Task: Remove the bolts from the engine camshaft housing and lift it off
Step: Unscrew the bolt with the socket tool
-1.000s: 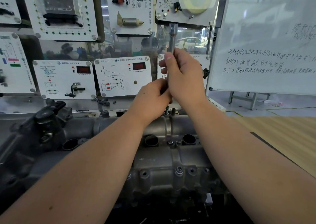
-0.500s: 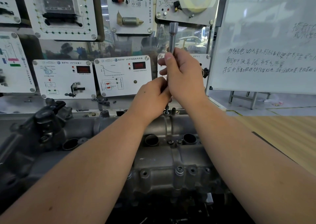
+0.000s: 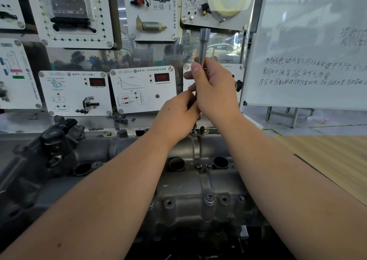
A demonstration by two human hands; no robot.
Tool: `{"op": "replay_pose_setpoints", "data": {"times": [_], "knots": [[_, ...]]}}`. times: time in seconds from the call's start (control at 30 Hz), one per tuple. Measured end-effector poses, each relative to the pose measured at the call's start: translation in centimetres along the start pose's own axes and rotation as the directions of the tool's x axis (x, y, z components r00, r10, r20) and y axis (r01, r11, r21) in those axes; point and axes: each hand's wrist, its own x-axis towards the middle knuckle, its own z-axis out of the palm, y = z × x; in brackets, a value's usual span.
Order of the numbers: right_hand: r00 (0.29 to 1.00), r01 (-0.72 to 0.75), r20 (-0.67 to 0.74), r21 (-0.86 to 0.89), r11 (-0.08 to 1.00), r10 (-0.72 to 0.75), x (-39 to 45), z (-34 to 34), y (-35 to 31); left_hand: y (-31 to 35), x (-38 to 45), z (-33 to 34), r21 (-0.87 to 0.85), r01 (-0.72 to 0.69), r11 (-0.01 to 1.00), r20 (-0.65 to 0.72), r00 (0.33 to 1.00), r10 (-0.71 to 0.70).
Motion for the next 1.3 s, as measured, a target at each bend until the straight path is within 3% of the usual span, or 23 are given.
{"op": "replay_pose_setpoints", "data": {"times": [0.77,1.1,1.3], "knots": [[1.000,-0.028,0.007,0.100,0.995,0.028,-0.24,0.38,-0.08,0.52,-0.06,-0.43,0.065,0.003,0.998,-0.032,0.999,-0.001],[0.999,0.013,0.041,0.015,1.000,-0.013,-0.08,0.13,-0.23,0.71,-0.42,-0.22,0.025,0.000,1.000,-0.020,1.000,0.000],[0.999,-0.024,0.035,0.115,0.993,0.020,-0.38,0.41,-0.21,0.37,-0.03,-0.51,0.038,-0.012,0.999,-0.028,1.000,0.013]]}}
